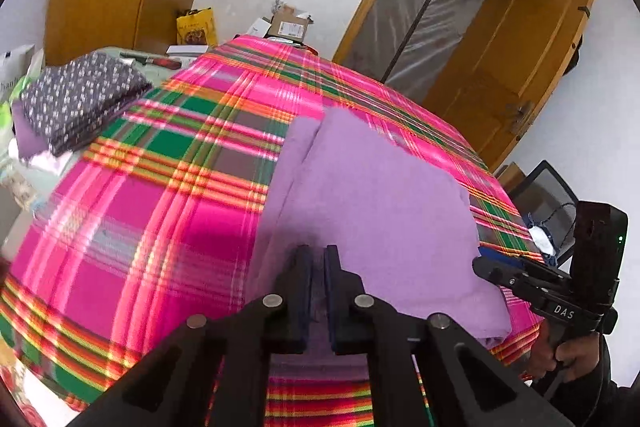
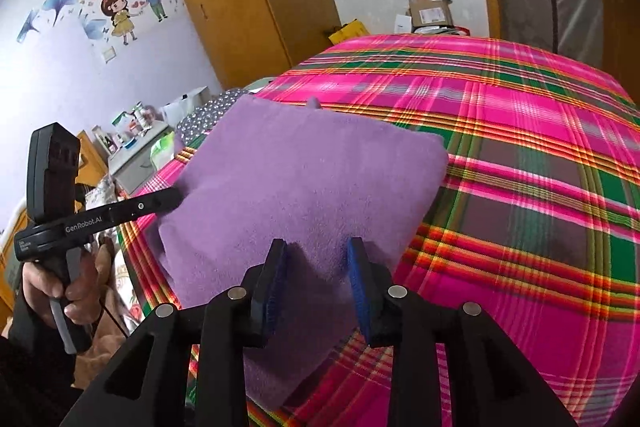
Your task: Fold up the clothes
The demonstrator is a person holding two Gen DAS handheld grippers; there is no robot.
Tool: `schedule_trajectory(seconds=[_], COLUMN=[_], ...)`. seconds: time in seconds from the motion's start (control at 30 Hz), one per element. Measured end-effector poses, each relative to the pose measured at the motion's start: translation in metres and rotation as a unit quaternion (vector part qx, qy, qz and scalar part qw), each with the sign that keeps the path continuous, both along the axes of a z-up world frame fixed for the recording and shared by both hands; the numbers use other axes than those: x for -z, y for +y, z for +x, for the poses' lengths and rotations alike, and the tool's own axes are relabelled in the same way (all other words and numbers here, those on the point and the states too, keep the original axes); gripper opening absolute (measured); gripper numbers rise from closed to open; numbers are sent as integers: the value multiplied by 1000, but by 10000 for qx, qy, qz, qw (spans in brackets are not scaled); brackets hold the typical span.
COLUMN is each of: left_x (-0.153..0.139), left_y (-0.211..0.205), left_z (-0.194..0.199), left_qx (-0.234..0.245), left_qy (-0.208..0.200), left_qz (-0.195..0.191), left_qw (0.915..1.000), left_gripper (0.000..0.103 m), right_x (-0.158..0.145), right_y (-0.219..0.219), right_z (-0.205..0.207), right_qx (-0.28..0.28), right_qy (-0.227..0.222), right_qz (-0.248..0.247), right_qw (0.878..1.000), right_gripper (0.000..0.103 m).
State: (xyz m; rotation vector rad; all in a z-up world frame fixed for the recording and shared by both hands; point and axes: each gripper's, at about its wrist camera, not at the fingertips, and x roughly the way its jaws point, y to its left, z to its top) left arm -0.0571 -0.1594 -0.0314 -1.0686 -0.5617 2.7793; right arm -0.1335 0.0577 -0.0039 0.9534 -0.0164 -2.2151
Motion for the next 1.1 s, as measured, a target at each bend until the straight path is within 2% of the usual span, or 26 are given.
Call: schedule_trajectory(seconds=[0.13, 0.2, 0.3, 0.43, 0.53, 0.57, 0.63, 0.67, 0.73, 0.8, 1.03, 1.1], left_x=[-19, -27, -30, -22, -13, -10, -7, -7, -7, -7, 10, 9], left_y=[5, 7, 6, -2, -9, -11, -12, -12, -11, -10, -20, -19], left_z=[-22, -36, -57, -87, -103, -106, -108, -109, -109, -107, -114, -113], left_qx=[156, 237, 235, 259, 320, 340, 327, 321, 279, 206, 153, 166], left_qy=[160, 208, 180, -83, -303, -334, -342, -349, -353, -324, -425, -419], left_qz=[-254, -340, -379, -205, 77, 160, 228, 223, 84, -45, 56, 54], left_qw=[9994, 9989, 9988, 9994, 9990, 9987, 9986, 9986, 9990, 9993, 9990, 9990], left_gripper=[8, 15, 19, 20, 20, 20, 18, 12, 10, 9, 10, 10], right_x=[-6, -7, -7, -1, 5, 6, 7, 8, 9, 7, 12, 7], right_y=[10, 17, 28, 36, 39, 38, 35, 34, 31, 26, 14, 18], right_z=[-13, -23, -42, -60, -67, -69, -71, -73, -77, -79, -85, -80], right_qx=[264, 448, 760, 957, 955, 924, 901, 890, 881, 858, 689, 679], right_qy=[2, -75, -328, -731, -951, -968, -970, -978, -973, -903, -779, -717], right_qz=[-197, -329, -642, -958, -1086, -1094, -1076, -1057, -1035, -960, -637, -658], right_qw=[9995, 9984, 9945, 9881, 9849, 9849, 9853, 9856, 9859, 9876, 9925, 9929], right_gripper=[32, 32, 32, 32, 32, 32, 26, 16, 12, 11, 10, 14])
